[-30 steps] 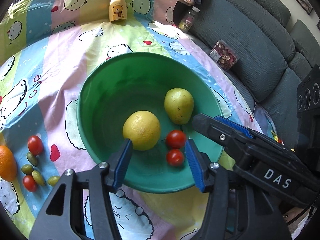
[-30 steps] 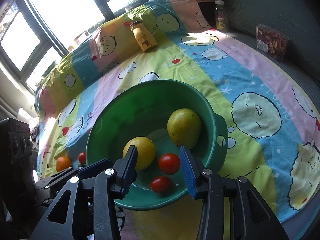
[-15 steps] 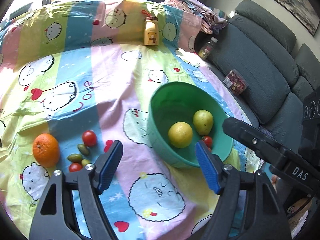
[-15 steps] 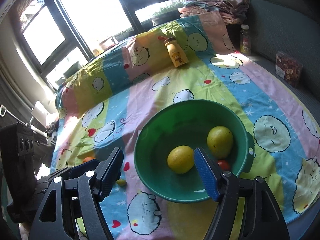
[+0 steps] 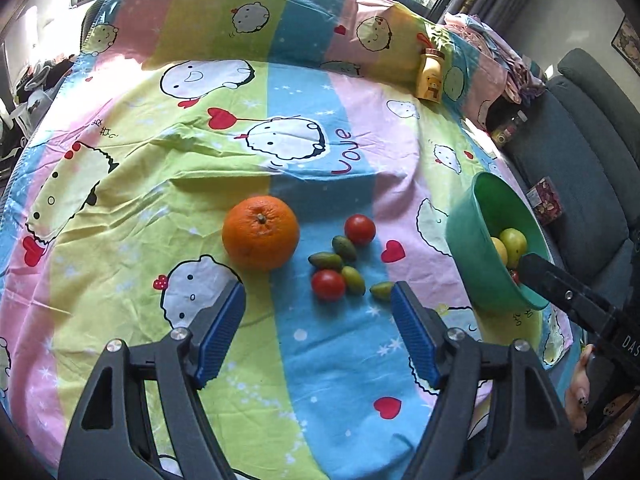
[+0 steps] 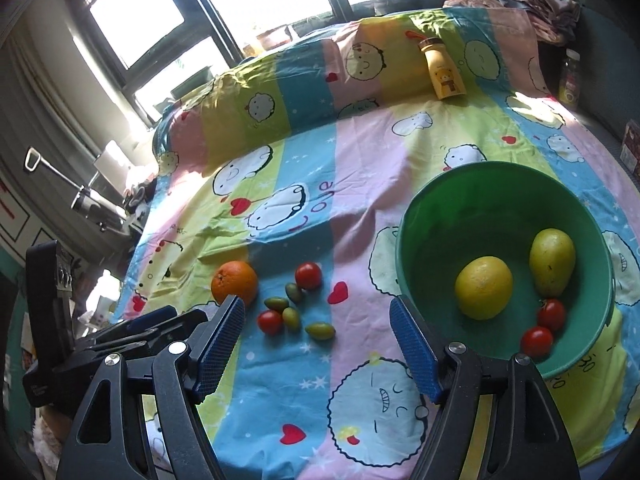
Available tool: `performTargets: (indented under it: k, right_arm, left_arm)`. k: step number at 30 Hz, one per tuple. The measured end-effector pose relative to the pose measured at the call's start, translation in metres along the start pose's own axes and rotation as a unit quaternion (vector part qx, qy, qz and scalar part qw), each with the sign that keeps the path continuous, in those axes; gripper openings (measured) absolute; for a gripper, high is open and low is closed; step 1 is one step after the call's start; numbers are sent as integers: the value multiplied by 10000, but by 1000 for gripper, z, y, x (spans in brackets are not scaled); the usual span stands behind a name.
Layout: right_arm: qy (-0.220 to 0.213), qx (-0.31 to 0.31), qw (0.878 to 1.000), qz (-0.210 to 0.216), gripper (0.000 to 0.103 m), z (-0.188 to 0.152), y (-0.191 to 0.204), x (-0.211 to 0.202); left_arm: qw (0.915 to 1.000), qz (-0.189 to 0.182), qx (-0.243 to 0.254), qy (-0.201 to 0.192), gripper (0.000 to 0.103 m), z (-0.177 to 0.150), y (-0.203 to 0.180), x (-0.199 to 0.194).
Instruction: Organize fruits
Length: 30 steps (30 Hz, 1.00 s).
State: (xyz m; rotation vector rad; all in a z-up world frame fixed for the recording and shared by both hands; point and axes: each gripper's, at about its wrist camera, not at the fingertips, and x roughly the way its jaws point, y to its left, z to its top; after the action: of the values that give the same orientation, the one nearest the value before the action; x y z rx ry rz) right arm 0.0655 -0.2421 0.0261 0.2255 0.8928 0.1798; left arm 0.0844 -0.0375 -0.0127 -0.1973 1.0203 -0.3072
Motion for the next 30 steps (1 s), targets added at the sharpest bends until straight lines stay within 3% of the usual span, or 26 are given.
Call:
performTargets:
  k: [6,12,15,30]
  right_arm:
    - [390,-86,9992,92,75,-4,12,35]
    - [727,-182,9970,206,53,-1,17,65]
    - [834,-139,9961,258,52,5,17,79]
    - [1234,-316,9913,-318,52,33,18,146]
  left_arm:
    - [9997,-191,-28,178,71,-14,8,23]
    - [9990,-337,-10,286,59,-19,9,46]
    - [9988,-393,17,279,59,-18,7,52]
    - [9980,-472,-106,401,59,-12,8,79]
